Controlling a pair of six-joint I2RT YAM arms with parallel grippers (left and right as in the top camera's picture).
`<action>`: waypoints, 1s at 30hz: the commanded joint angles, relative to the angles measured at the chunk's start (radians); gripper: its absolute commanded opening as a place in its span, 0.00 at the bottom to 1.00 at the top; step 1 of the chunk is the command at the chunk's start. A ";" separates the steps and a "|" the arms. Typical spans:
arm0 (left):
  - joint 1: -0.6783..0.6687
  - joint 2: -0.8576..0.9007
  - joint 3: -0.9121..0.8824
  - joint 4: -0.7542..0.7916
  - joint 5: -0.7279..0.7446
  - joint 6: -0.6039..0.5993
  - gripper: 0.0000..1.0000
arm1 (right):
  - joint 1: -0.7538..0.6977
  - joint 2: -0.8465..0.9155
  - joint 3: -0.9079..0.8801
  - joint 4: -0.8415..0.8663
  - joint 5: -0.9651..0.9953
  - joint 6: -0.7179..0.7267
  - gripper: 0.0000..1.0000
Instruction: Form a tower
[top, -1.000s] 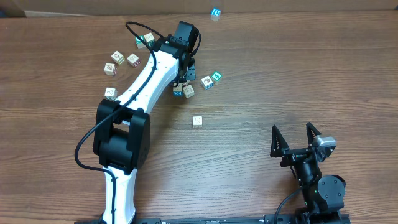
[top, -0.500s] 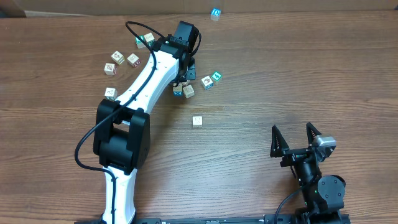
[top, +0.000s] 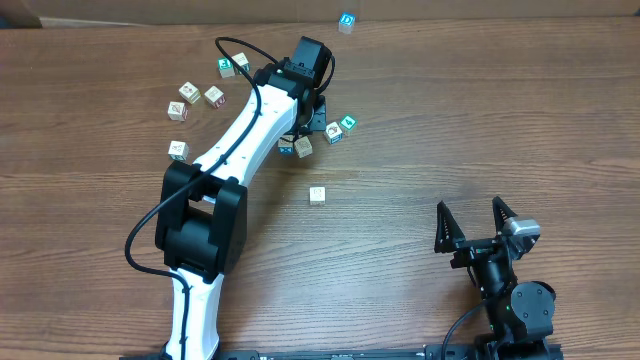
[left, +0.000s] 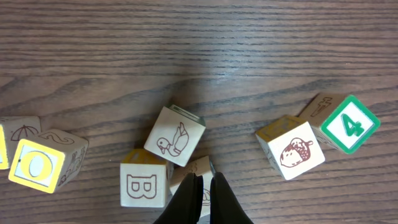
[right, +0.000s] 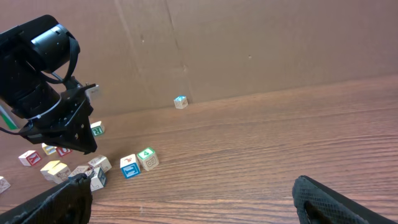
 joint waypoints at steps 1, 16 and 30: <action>-0.008 0.019 0.003 0.003 0.012 0.007 0.04 | -0.003 -0.012 -0.010 0.005 0.000 0.005 1.00; -0.015 0.116 0.003 0.057 0.033 0.013 0.04 | -0.003 -0.012 -0.010 0.005 0.000 0.005 1.00; 0.004 0.116 0.003 -0.047 -0.173 0.013 0.04 | -0.003 -0.012 -0.010 0.005 0.000 0.005 1.00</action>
